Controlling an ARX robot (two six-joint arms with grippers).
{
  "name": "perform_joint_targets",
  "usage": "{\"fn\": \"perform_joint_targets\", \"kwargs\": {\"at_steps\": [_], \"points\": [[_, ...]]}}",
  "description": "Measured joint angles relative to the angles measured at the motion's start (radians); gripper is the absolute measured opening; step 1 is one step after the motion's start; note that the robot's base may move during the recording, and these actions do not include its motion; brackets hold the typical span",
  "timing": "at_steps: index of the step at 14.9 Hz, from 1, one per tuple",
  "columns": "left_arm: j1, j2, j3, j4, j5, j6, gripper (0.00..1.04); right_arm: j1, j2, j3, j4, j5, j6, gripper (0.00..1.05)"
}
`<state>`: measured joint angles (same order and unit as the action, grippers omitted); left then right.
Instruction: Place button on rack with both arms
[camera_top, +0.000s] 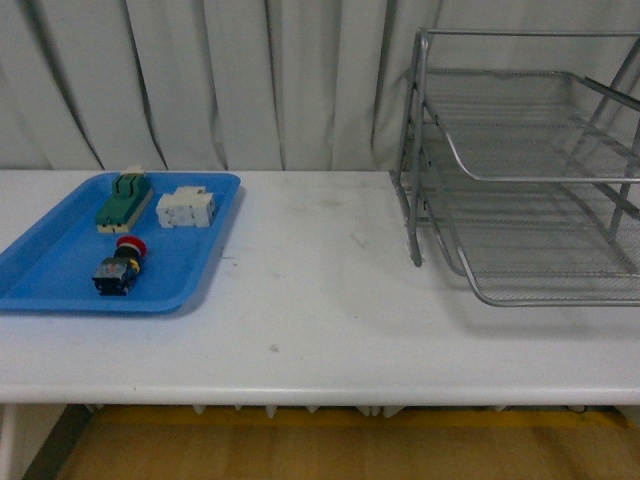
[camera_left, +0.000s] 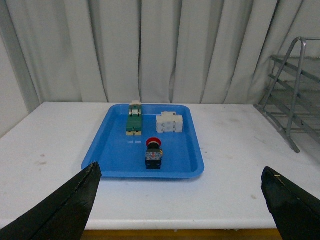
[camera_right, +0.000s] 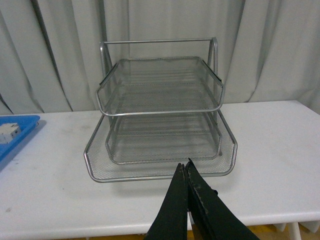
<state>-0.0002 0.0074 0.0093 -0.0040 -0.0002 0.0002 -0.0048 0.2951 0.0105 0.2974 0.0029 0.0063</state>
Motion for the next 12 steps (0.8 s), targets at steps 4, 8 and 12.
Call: {"fn": "perform_joint_targets", "kwargs": {"at_steps": [4,8,12], "points": [[0.000,0.000,0.000,0.000,0.000,0.000,0.98,0.000,-0.087,0.000,-0.088,0.000,0.000,0.02],[0.000,0.000,0.000,0.000,0.000,0.000,0.98,0.000,-0.293,0.001,-0.284,-0.003,0.000,0.02],[-0.038,0.071,0.053,-0.146,-0.069,-0.004,0.98,0.000,-0.293,0.000,-0.301,-0.002,-0.003,0.35]]}}
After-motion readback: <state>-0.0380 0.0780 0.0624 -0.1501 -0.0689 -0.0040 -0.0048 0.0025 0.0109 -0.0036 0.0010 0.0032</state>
